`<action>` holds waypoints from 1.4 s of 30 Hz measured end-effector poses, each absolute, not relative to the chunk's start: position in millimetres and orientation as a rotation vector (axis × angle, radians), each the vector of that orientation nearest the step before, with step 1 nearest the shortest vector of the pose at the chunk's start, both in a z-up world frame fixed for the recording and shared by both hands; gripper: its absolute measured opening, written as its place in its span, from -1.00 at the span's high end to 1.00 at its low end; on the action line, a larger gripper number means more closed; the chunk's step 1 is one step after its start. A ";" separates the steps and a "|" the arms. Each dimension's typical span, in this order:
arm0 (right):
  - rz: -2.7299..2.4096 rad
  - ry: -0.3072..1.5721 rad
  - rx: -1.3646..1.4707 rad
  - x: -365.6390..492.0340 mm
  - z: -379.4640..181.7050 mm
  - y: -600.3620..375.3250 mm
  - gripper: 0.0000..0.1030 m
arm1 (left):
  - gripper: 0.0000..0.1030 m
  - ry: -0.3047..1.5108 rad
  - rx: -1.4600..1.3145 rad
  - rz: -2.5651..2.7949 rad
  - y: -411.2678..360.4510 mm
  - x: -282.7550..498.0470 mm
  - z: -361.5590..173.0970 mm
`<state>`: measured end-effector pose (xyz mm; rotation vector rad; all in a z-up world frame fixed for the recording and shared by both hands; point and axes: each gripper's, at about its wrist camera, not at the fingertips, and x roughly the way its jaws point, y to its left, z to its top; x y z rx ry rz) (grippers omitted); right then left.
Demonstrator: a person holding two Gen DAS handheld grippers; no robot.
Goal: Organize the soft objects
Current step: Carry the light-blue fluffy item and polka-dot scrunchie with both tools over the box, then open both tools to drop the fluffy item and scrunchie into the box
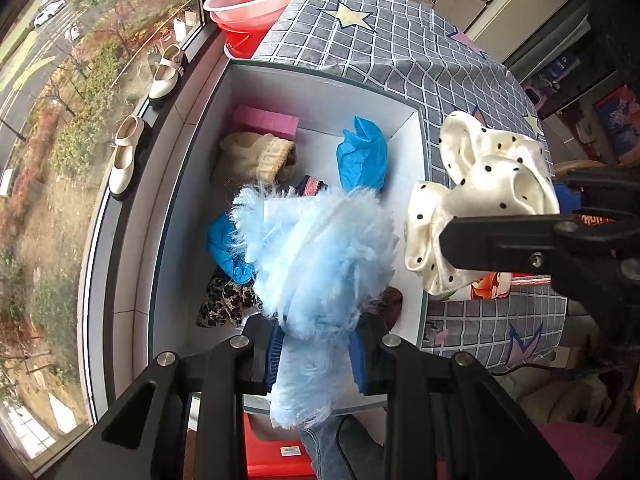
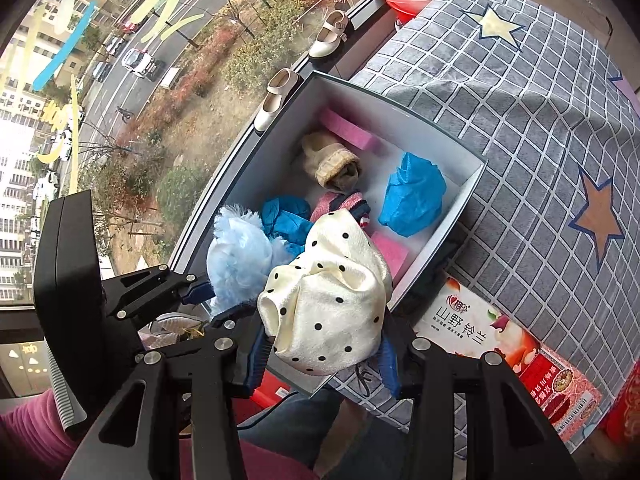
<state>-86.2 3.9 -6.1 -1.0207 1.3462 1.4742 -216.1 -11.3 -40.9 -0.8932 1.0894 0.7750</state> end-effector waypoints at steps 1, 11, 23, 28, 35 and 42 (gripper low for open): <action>1.474 1.347 -1.024 -86.4 -6.6 4.8 0.09 | 0.40 1.090 -0.895 0.776 -10.7 -216.4 -41.3; 1.471 1.346 -1.039 -90.0 -10.7 11.1 0.09 | 0.40 1.091 -0.897 0.775 -8.1 -216.7 -43.9; 1.462 1.343 -1.057 -93.0 -19.0 21.1 0.09 | 0.40 1.099 -0.900 0.771 -3.8 -214.2 -46.5; 1.455 1.345 -1.062 -93.4 -22.2 23.4 0.09 | 0.40 1.105 -0.897 0.771 -1.2 -212.9 -49.7; 1.459 1.338 -1.053 -91.4 -23.3 26.2 0.09 | 0.19 1.113 -0.862 0.802 0.5 -211.1 -49.8; 1.438 1.349 -0.998 -80.4 -21.8 25.8 -0.77 | -0.42 1.102 -0.798 0.943 0.3 -217.6 -39.5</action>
